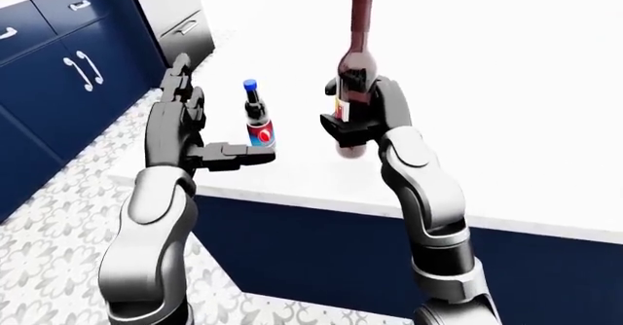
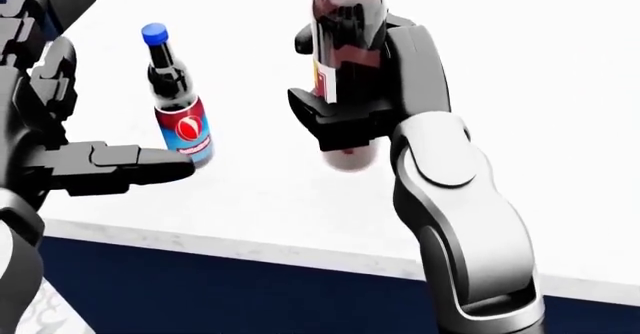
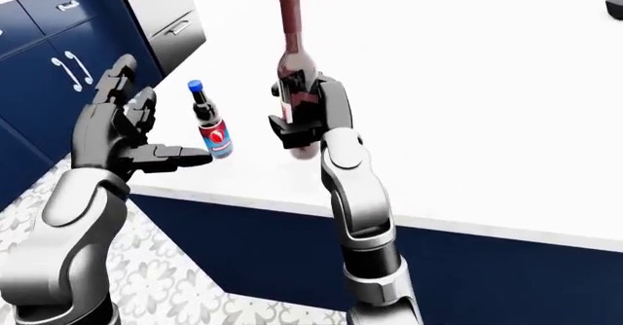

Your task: Move the drinks to the dining counter.

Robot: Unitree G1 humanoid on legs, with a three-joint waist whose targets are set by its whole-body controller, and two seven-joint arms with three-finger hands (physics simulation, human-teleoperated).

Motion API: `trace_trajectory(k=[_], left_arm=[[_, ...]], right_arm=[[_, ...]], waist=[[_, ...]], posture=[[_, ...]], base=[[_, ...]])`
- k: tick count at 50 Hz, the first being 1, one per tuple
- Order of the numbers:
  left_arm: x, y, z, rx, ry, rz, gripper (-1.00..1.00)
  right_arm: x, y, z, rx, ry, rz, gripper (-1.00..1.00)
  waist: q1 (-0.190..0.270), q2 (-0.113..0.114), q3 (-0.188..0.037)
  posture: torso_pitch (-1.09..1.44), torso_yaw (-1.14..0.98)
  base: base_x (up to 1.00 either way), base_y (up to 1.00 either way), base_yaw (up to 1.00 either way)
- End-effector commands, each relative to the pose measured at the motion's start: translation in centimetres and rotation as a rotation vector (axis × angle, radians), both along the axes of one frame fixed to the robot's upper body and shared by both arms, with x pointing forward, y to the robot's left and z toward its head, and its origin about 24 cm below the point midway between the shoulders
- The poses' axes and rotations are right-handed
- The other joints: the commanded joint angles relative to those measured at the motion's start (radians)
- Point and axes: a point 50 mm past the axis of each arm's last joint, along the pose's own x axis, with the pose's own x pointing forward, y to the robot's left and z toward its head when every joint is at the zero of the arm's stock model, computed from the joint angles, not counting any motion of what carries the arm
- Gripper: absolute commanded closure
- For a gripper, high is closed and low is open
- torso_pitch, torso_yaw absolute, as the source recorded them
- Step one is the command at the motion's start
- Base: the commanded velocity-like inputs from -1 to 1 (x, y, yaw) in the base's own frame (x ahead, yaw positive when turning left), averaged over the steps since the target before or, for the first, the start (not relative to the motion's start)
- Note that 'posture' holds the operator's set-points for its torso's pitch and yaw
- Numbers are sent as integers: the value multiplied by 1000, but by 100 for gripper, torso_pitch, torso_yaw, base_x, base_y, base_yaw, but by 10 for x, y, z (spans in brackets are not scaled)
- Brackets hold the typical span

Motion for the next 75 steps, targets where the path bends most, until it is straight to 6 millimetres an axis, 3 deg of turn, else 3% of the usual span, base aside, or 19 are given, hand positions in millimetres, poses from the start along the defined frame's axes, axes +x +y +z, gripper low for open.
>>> trace_trajectory(k=[1, 14, 17, 18, 40, 42, 43, 47, 48, 50, 52, 60, 75], left_arm=[[-5, 0, 16, 9, -93, 3, -100], [-4, 1, 16, 8, -92, 6, -100], [-4, 1, 16, 8, -93, 6, -100], [-3, 1, 17, 9, -95, 6, -100], [-4, 2, 16, 8, -94, 8, -100], [-4, 2, 16, 7, -94, 8, -100], [-4, 2, 16, 8, -94, 8, -100], [-5, 2, 17, 7, -95, 9, -100], [-5, 2, 17, 7, -94, 9, -100], [-5, 2, 17, 5, -95, 8, -100], [-6, 2, 17, 5, -94, 8, -100], [-6, 2, 17, 4, -95, 6, -100], [-19, 5, 25, 14, -110, 12, -100]], right_arm=[[-7, 3, 33, 36, -176, 18, 100], [-5, 4, 22, 29, -156, 20, 91], [-4, 3, 19, 29, -153, 20, 70], [-2, 3, 14, 29, -144, 19, 29], [-2, 2, 8, 28, -133, 21, -25], [-2, 2, 8, 27, -133, 21, -40], [-3, 2, 7, 27, -133, 22, -62], [-3, 2, 7, 27, -133, 21, -64], [-3, 2, 7, 26, -133, 22, -76], [-3, 1, 7, 26, -133, 20, -79], [-4, -1, 6, 29, -132, 17, -100], [-8, -5, 8, 36, -137, 11, -100], [-38, -40, 22, 73, -168, -74, -100]], waist=[[0, 3, -34], [0, 3, -37], [0, 3, -36], [0, 3, -36], [-1, 3, -41], [0, 3, -42], [0, 3, -42], [0, 2, -43], [0, 2, -43], [0, 2, -42], [0, 2, -43], [1, 1, -43], [4, -6, -40]], posture=[[0, 0], [0, 0], [0, 0], [0, 0], [0, 0], [0, 0], [0, 0], [0, 0], [0, 0], [0, 0], [0, 0], [0, 0], [0, 0]], base=[[0, 0, 0], [0, 0, 0], [0, 0, 0], [0, 0, 0], [0, 0, 0], [0, 0, 0], [0, 0, 0], [0, 0, 0], [0, 0, 0], [0, 0, 0], [0, 0, 0], [0, 0, 0], [0, 0, 0]])
